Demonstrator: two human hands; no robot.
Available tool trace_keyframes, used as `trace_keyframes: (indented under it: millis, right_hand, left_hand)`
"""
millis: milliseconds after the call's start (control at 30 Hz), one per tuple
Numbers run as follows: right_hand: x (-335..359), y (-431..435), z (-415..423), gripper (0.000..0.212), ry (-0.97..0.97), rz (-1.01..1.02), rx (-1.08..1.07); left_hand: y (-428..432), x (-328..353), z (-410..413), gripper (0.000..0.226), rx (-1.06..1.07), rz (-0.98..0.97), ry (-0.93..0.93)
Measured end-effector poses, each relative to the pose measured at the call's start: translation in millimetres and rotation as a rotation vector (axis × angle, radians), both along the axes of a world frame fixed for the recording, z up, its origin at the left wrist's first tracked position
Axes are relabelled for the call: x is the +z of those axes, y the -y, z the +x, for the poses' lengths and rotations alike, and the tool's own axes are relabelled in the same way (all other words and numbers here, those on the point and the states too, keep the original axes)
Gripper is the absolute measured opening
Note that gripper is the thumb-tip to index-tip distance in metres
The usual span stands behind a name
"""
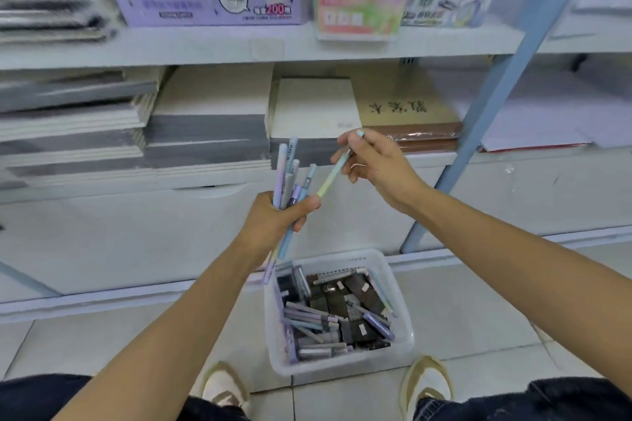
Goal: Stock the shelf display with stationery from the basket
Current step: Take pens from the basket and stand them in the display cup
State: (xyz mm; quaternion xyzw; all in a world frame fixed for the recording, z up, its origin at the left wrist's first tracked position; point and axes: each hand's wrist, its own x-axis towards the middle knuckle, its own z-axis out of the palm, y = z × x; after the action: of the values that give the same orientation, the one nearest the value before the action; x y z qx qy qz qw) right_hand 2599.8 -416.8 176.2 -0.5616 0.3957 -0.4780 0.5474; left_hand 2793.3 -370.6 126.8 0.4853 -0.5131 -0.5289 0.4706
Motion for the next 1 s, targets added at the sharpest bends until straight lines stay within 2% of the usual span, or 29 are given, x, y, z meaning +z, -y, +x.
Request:
trace_keyframes:
  millis: [67, 233, 333, 433, 667, 1000]
  right_hand:
    - [35, -3, -2, 0.022, -0.001, -0.085, -0.017]
    - [136, -7, -12, 0.023, 0.046, -0.384, -0.065]
    - [195, -1, -22, 0.022, 0.030, -0.572, -0.162]
    - [236, 13, -30, 0.021, -0.004, -0.663, -0.269]
    - [252, 56, -27, 0.023, -0.263, -0.653, -0.387]
    - [248, 82, -7, 0.022, -0.571, -0.679, -0.206]
  left_hand:
    - [2, 34, 2, 0.064, 0.001, -0.070, 0.017]
    - [15, 127, 3, 0.043, 0.006, -0.207, 0.031]
    - [23, 176, 3, 0.030, 0.016, -0.317, 0.033]
    - [32, 208, 4, 0.031, 0.042, -0.399, 0.051]
    - [52, 232, 3, 0.032, 0.088, -0.433, 0.060]
    - [71, 246, 9, 0.029, 0.077, -0.462, 0.060]
